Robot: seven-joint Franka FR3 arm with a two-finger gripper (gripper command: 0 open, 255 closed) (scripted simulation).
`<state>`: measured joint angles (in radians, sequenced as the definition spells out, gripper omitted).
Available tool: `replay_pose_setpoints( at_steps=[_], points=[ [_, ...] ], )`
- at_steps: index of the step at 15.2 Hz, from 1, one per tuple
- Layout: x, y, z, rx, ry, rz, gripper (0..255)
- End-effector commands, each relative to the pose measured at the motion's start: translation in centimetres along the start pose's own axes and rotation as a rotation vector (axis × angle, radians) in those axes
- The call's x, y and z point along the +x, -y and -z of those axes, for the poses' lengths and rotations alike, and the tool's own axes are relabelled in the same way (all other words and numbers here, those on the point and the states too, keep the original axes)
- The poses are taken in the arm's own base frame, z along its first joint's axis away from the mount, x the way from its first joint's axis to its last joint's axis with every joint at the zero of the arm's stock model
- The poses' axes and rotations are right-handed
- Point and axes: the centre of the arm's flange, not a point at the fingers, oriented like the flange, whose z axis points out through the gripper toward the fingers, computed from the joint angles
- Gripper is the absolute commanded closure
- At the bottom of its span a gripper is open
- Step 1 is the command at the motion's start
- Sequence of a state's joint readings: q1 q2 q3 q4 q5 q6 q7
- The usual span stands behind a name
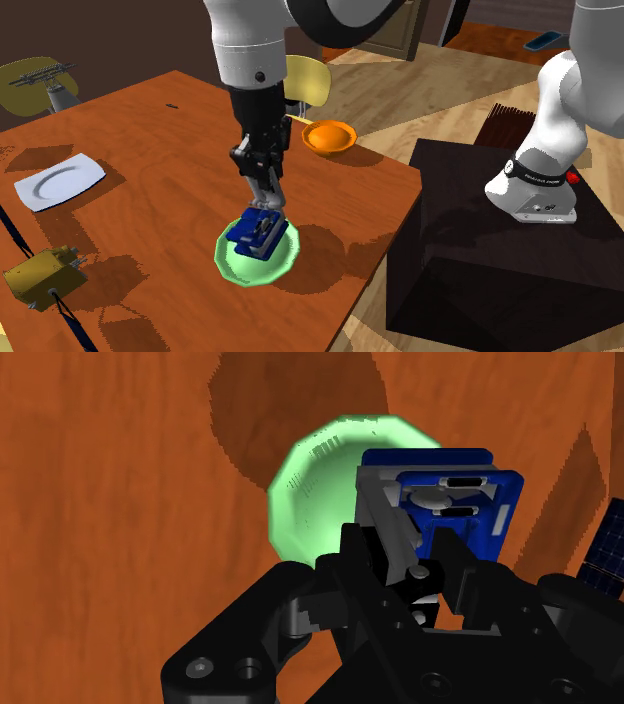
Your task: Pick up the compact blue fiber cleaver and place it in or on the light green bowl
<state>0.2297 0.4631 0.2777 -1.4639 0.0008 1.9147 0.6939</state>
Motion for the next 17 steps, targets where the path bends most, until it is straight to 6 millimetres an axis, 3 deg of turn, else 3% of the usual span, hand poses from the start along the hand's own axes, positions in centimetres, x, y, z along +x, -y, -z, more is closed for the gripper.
replay_pose_setpoints(
  at_steps=[1,10,17],
  points=[
    [0.1,-0.2,-1.1,0.001,-0.001,0.0,255],
    [0.5,-0.7,-5.8,0.001,-0.001,0.0,255],
    [0.5,-0.7,-5.8,0.001,-0.001,0.0,255]
  ],
)
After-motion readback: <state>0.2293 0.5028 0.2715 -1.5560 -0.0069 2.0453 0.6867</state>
